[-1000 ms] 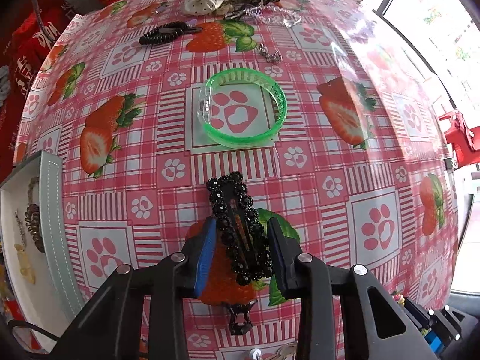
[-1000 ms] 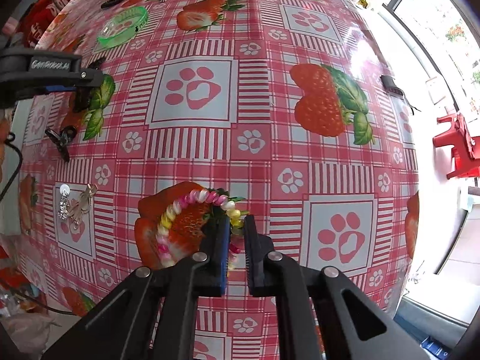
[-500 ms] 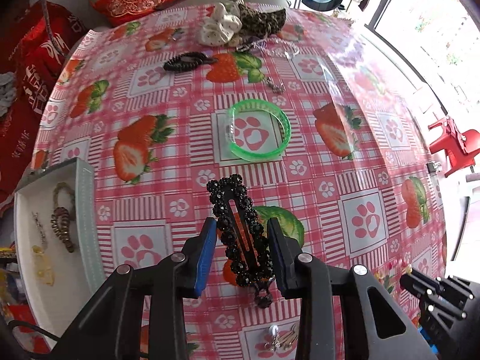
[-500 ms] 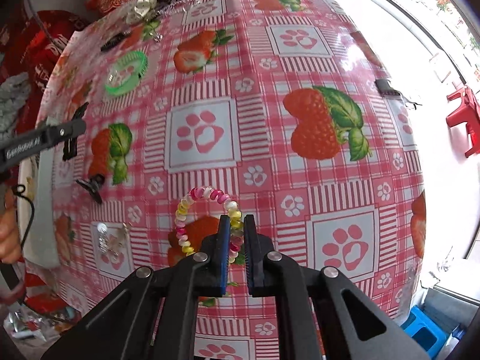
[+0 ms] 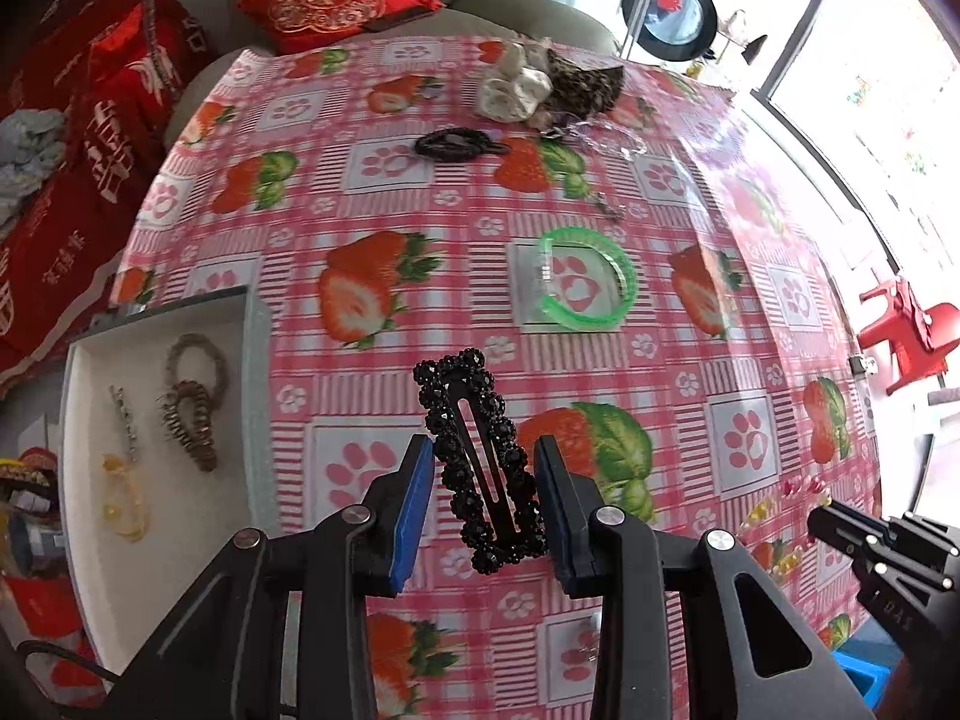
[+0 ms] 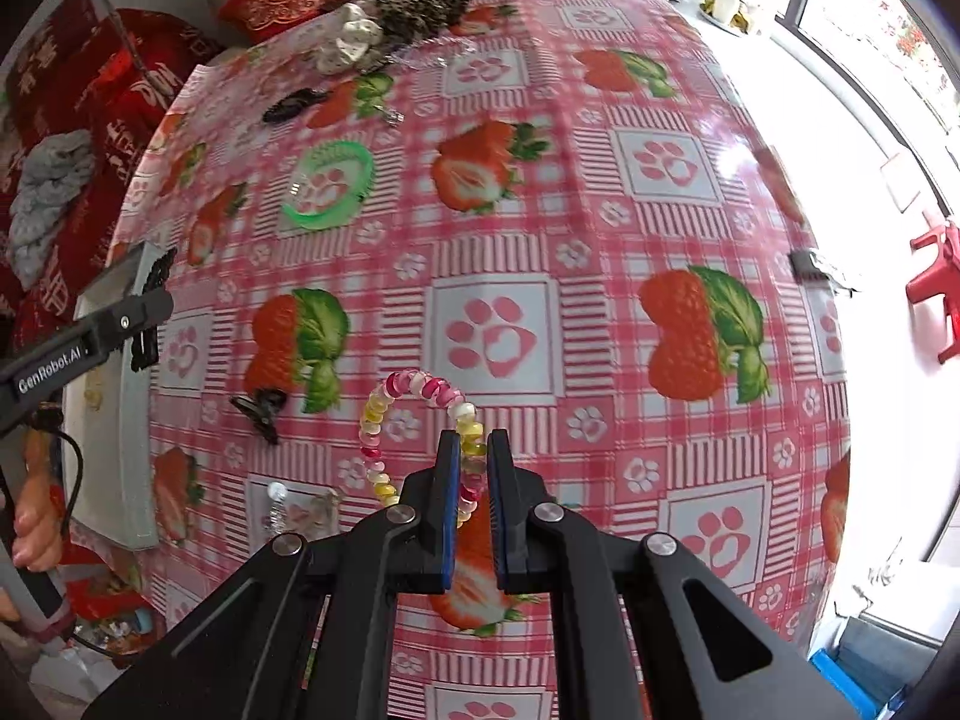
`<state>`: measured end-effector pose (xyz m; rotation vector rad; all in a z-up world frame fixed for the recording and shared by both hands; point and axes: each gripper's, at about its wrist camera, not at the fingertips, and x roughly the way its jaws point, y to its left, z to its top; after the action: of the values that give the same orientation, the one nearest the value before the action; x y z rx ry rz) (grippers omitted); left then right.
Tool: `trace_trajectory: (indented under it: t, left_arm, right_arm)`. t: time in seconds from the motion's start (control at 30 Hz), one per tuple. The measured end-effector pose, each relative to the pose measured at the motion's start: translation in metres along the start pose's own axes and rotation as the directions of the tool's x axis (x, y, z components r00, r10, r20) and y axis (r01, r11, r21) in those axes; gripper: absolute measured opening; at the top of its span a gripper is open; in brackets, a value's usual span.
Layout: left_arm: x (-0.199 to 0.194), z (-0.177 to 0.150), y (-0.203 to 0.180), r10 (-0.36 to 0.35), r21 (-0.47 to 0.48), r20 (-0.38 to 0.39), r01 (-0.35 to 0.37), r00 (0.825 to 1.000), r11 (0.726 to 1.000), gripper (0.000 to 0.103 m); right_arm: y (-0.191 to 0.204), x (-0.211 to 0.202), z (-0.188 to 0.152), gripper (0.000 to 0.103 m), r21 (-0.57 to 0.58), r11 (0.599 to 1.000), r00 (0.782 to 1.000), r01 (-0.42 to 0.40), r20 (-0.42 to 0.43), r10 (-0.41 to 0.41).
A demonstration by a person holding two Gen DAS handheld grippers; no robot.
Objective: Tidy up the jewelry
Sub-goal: 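Carry both items into the white tray and open both tools to release them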
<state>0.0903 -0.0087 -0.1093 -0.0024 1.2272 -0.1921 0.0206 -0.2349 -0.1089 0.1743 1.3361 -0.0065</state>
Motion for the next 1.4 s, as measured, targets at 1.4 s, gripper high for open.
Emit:
trace_trajectory:
  t: [1.4]
  left_arm:
    - [-0.021, -0.139, 0.226, 0.179, -0.441, -0.103, -0.206, 0.979, 0.874, 0.041]
  right_arm:
    - [0.315, 0.047, 0.006, 0.010, -0.508, 0.799, 0.947, -0.320, -0.200, 0.252]
